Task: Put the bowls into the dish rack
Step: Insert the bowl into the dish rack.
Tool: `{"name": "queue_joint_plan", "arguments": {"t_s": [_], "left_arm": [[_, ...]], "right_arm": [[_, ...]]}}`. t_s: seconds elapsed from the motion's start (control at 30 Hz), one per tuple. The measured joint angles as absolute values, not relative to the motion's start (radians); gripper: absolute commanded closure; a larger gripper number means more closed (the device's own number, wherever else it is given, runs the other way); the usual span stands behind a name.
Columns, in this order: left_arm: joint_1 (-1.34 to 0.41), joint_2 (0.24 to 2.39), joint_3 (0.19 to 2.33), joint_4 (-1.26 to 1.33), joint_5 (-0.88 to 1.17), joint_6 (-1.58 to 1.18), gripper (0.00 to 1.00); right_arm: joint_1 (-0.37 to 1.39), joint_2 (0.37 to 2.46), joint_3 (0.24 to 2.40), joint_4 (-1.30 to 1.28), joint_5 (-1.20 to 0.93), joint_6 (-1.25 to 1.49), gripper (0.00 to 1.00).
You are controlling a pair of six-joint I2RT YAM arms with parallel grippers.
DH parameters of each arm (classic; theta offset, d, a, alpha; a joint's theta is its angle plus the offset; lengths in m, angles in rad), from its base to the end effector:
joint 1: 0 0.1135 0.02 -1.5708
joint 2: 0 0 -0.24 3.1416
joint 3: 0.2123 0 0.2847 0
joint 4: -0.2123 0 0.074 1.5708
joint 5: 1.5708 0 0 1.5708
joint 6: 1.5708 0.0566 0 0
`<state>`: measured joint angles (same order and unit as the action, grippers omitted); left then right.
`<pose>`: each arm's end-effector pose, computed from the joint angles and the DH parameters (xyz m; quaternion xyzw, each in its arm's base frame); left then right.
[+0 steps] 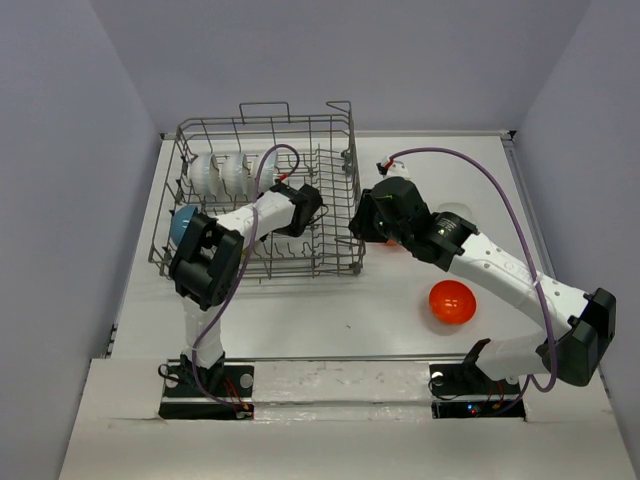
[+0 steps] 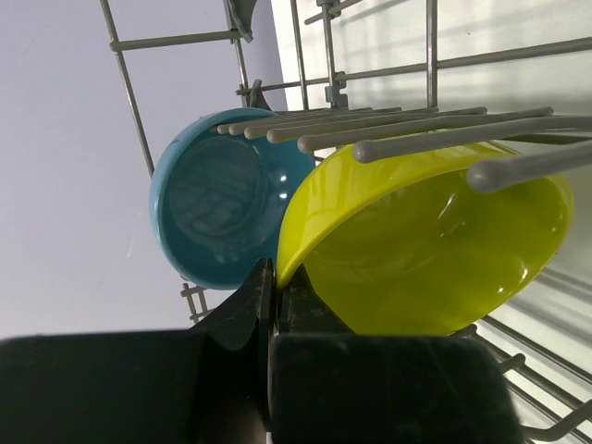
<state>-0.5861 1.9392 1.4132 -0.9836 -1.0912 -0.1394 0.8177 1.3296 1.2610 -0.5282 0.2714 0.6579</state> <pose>0.3472 -0.1702 0.1496 0.1738 0.8367 0.4756 0.2085 0.2509 0.2455 0.3151 -0.0068 0.8779 0.2234 0.4235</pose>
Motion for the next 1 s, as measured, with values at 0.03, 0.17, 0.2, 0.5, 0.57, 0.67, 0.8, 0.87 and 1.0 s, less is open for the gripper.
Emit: {"name": "queue_joint_plan", "arguments": {"t_s": [0.03,0.17,0.2,0.5,0.57,0.67,0.8,0.87,1.0], "left_arm": [[-0.584,1.938,1.413,-0.984,-1.090,-0.139,1.00],[-0.577,1.925,1.413,-0.986,-1.087,-0.141,1.00],[-0.574,1.921,1.413,-0.988,-1.086,-0.142,1.00],[-0.557,1.881,1.413,-1.000,-1.091,-0.152,1.00],[-0.554,1.868,1.413,-1.000,-1.092,-0.154,1.00],[-0.552,1.843,1.413,-1.002,-1.095,-0.155,1.00],[-0.547,1.819,1.414,-1.003,-1.100,-0.162,1.00],[-0.546,1.818,1.420,-1.008,-1.100,-0.164,1.00],[-0.536,1.812,1.427,-1.013,-1.100,-0.166,1.00]], "right_arm": [[0.818,1.330,1.261,-0.527,0.271,0.658,0.68],[0.818,1.330,1.261,-0.524,0.270,0.658,0.68],[0.818,1.330,1.261,-0.524,0.270,0.658,0.68],[0.818,1.330,1.261,-0.524,0.270,0.658,0.68],[0.818,1.330,1.260,-0.523,0.270,0.658,0.68],[0.818,1.330,1.259,-0.523,0.270,0.658,0.68],[0.818,1.330,1.259,-0.522,0.270,0.658,0.68],[0.818,1.330,1.254,-0.517,0.270,0.659,0.68],[0.818,1.330,1.248,-0.513,0.268,0.659,0.68]]}}
